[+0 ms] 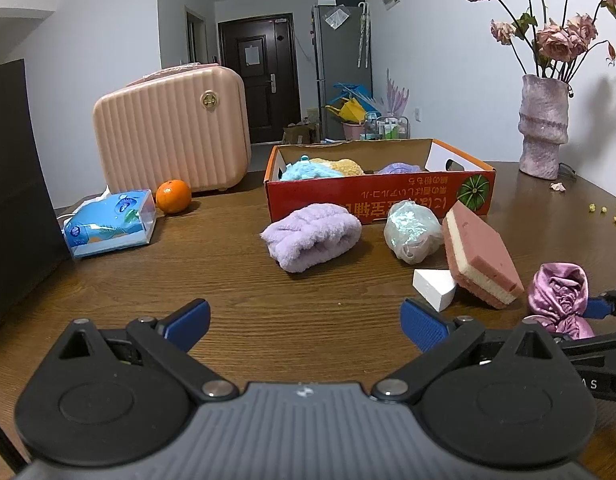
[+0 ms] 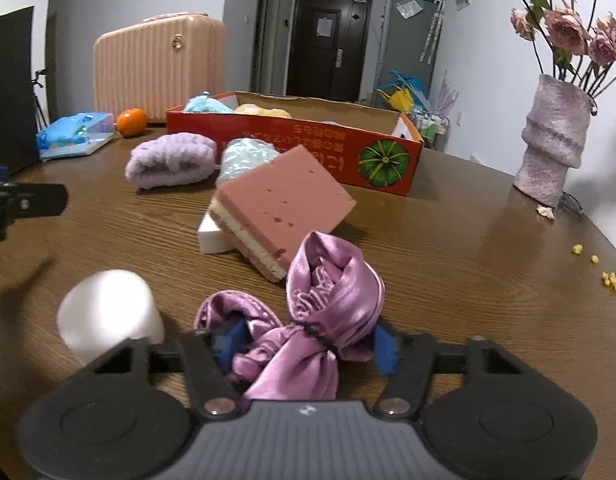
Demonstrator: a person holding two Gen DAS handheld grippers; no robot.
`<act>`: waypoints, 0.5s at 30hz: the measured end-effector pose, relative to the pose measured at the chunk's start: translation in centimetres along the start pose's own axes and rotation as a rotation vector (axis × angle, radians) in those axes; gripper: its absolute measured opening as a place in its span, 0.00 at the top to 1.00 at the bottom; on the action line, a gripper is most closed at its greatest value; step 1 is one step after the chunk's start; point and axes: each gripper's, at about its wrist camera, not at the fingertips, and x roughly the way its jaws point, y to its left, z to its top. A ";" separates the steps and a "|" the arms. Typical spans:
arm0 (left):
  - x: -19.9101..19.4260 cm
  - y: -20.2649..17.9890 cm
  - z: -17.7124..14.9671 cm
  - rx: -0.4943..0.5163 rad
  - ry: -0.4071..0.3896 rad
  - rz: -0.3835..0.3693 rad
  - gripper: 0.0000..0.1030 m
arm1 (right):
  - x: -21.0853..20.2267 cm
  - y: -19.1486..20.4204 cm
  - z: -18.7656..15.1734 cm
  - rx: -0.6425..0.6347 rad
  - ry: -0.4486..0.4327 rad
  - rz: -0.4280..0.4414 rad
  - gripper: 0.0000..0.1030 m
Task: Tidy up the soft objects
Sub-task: 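Close the right gripper on the pink satin scrunchie, then close the left gripper on the white foam puck while the right lifts the scrunchie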
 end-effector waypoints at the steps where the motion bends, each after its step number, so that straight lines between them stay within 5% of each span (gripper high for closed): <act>1: 0.0 0.0 0.0 0.000 -0.001 0.003 0.00 | -0.1 0.2 0.0 -0.007 -0.005 0.003 0.59; 5: -0.2 -0.2 0.2 -0.004 0.000 0.010 0.00 | -0.6 0.3 -0.2 -0.001 -0.016 0.012 0.67; 15: -1.2 -2.3 0.7 0.010 0.005 -0.027 0.00 | -2.8 -1.6 -0.2 0.081 -0.111 -0.006 0.67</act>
